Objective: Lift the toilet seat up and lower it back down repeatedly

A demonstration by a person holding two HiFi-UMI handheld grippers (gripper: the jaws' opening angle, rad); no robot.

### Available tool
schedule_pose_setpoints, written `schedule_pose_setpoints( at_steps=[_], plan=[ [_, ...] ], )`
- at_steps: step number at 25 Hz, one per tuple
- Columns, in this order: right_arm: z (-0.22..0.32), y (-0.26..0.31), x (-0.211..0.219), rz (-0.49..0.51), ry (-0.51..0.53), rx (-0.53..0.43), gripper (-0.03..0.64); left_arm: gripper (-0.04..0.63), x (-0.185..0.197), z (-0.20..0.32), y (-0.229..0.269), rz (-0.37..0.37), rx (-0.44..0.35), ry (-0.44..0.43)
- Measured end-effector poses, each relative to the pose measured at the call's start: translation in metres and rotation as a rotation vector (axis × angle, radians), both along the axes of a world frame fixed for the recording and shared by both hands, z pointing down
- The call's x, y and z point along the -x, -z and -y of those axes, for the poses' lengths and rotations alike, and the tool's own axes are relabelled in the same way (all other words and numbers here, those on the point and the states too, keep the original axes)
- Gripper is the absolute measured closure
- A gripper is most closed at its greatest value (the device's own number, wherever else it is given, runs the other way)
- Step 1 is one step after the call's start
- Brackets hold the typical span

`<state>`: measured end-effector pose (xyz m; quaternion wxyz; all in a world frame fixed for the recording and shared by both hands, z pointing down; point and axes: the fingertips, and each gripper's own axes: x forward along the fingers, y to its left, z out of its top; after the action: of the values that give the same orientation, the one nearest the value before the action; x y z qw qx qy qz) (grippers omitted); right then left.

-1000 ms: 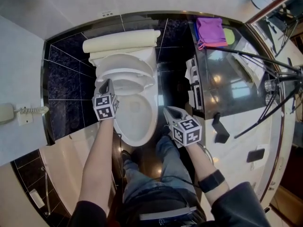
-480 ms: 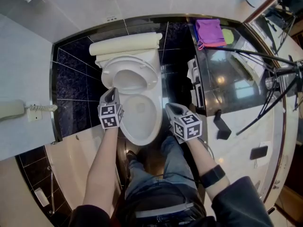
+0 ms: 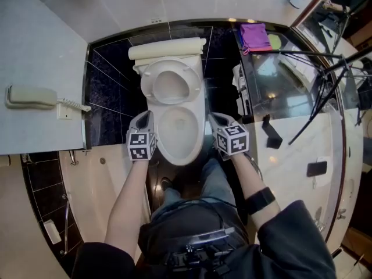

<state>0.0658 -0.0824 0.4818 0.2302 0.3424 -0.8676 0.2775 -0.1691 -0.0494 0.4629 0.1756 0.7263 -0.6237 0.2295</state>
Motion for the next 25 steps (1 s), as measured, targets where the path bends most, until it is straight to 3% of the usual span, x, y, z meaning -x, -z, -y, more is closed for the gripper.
schedule_pose_setpoints(
  at_steps=[10,25],
  plan=[
    [-0.030,0.063,-0.002,-0.095,-0.053,-0.130,0.603,0.600,-0.003,-0.081,0.049,-0.059,-0.064,-0.030],
    [-0.085,0.063,-0.010,-0.133,-0.110,-0.151,0.604,0.600,0.017,-0.139,0.062,-0.090,-0.084,-0.033]
  ],
)
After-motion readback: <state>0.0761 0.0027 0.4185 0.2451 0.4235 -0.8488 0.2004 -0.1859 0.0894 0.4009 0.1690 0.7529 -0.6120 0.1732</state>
